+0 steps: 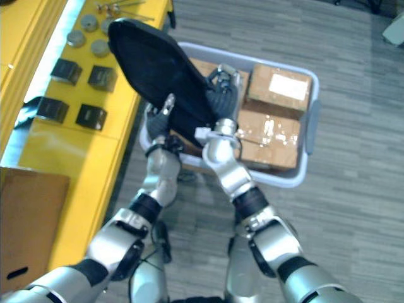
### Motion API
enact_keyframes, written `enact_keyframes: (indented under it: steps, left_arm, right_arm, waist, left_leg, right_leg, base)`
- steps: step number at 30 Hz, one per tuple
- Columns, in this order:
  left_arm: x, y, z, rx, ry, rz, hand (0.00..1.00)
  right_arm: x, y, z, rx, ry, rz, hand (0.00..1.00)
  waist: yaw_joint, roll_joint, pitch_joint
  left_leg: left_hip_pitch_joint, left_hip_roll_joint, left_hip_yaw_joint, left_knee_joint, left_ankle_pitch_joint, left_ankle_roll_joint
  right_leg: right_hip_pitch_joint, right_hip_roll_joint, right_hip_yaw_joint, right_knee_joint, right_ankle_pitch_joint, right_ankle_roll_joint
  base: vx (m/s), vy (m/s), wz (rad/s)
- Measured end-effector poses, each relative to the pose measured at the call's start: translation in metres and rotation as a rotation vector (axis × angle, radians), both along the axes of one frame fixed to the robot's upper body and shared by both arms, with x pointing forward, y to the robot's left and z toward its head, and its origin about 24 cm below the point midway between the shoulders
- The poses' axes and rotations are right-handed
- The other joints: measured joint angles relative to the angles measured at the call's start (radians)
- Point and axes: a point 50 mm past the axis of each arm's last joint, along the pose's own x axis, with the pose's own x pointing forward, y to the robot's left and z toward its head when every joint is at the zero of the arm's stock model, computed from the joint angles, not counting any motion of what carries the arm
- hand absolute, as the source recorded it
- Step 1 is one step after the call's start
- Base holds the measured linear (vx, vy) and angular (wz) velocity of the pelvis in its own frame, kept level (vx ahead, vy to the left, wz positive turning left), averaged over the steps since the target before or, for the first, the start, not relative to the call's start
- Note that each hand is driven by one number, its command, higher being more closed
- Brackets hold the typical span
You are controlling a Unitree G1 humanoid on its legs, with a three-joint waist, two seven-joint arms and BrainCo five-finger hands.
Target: Walk over and take plastic housings, then place them on the shelf
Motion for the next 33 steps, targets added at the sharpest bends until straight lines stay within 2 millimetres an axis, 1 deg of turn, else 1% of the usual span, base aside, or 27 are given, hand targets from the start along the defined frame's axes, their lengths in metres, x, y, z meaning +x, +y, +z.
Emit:
enact_keyframes:
  steps: [4,8,10,13,16,18,22,24,26,28,29,31,33]
  left_arm:
    - [0.000,0.004,-0.004,-0.051,-0.020,-0.036,1.00]
    - [0.000,0.006,-0.004,-0.050,-0.039,-0.048,1.00]
    - [-0.003,0.007,-0.008,-0.037,-0.048,-0.052,1.00]
    - [-0.004,0.013,-0.007,0.029,-0.070,-0.029,1.00]
    - [-0.012,0.017,0.001,0.153,-0.112,0.047,1.00]
    - [-0.021,0.019,0.006,0.237,-0.151,0.110,1.00]
    - [-0.038,0.020,0.011,0.312,-0.203,0.181,1.00]
    - [-0.048,0.022,0.017,0.357,-0.250,0.226,1.00]
    - [-0.057,0.025,0.016,0.397,-0.261,0.250,1.00]
    - [-0.065,0.026,0.014,0.418,-0.262,0.272,1.00]
    - [-0.069,0.026,0.013,0.437,-0.260,0.283,1.00]
    - [-0.076,0.028,0.008,0.474,-0.244,0.303,1.00]
    - [-0.080,0.027,0.004,0.505,-0.238,0.306,1.00]
  right_arm:
    - [-0.002,0.003,-0.005,0.012,0.010,0.011,1.00]
    - [-0.003,0.003,-0.005,0.021,0.006,0.016,1.00]
    - [-0.006,0.002,-0.010,0.030,0.015,0.021,1.00]
    - [-0.008,0.001,-0.013,0.044,0.024,0.027,1.00]
    - [-0.013,-0.003,-0.018,0.087,0.035,0.042,1.00]
    - [-0.017,-0.008,-0.021,0.114,0.027,0.045,1.00]
    - [-0.027,-0.012,-0.024,0.139,-0.004,0.088,1.00]
    - [-0.034,-0.013,-0.024,0.146,-0.031,0.117,1.00]
    - [-0.038,-0.014,-0.029,0.141,-0.028,0.131,1.00]
    - [-0.043,-0.014,-0.034,0.132,-0.030,0.139,1.00]
    - [-0.046,-0.012,-0.037,0.124,-0.027,0.147,1.00]
    - [-0.050,-0.011,-0.047,0.104,-0.006,0.165,1.00]
    - [-0.055,-0.013,-0.054,0.104,0.013,0.164,1.00]
  waist:
    - [-0.004,0.000,0.000]
    - [-0.009,0.000,0.000]
    - [-0.010,0.000,0.000]
    - [-0.010,0.000,0.000]
    - [-0.012,0.000,0.000]
    - [-0.013,0.000,0.000]
    - [-0.010,0.001,-0.001]
    - [-0.002,0.002,-0.001]
    - [-0.001,0.004,-0.002]
    - [0.003,0.016,-0.014]
    - [0.004,0.026,-0.024]
    - [0.009,0.048,-0.069]
    - [0.006,0.063,-0.094]
  left_leg:
    - [0.005,0.000,0.004,-0.001,0.000,0.000]
    - [0.015,-0.001,0.005,-0.002,0.000,0.000]
    - [0.041,0.000,0.010,-0.007,-0.003,0.000]
    - [0.049,-0.001,0.021,-0.009,-0.004,0.001]
    - [0.061,-0.002,0.026,-0.023,-0.004,0.002]
    - [0.083,-0.004,0.027,-0.039,0.003,-0.004]
    - [0.129,-0.006,0.028,-0.055,0.002,-0.005]
    - [0.137,-0.007,0.026,-0.061,0.003,-0.006]
    - [0.159,-0.008,0.022,-0.075,0.004,-0.007]
    - [0.174,-0.009,0.021,-0.086,0.005,-0.009]
    - [0.183,-0.009,0.021,-0.090,0.005,-0.009]
    - [0.197,-0.012,0.021,-0.112,0.007,-0.012]
    - [0.215,-0.012,0.015,-0.121,0.007,-0.012]
  right_leg:
    - [0.001,0.000,0.005,0.000,0.000,0.000]
    - [0.010,0.000,0.005,0.000,0.000,0.000]
    - [0.031,0.000,0.007,-0.002,-0.003,0.002]
    - [0.033,-0.002,0.011,-0.003,-0.004,0.003]
    - [0.035,-0.002,0.013,-0.003,-0.004,0.003]
    - [0.053,-0.002,0.013,-0.008,-0.004,0.003]
    - [0.102,-0.003,0.009,-0.026,-0.008,0.007]
    - [0.116,-0.003,0.003,-0.038,-0.007,0.008]
    - [0.139,-0.004,-0.011,-0.046,-0.007,0.008]
    - [0.160,-0.004,-0.018,-0.058,-0.007,0.008]
    - [0.170,-0.004,-0.020,-0.063,-0.010,0.011]
    - [0.182,-0.004,-0.025,-0.078,-0.010,0.012]
    - [0.212,-0.004,-0.039,-0.094,-0.011,0.014]
  base:
    - [0.00,0.011,-0.03]
    - [0.00,0.000,0.00]
    - [0.00,0.025,-0.04]
    - [-0.01,0.023,-0.07]
    - [-0.02,0.015,-0.04]
    - [0.00,0.000,0.00]
    - [0.01,0.022,0.02]
    - [0.00,0.027,0.04]
    - [0.01,0.022,0.08]
    - [0.03,0.022,0.07]
    - [0.03,0.022,0.05]
    - [0.05,0.022,0.05]
    - [0.07,0.019,0.11]
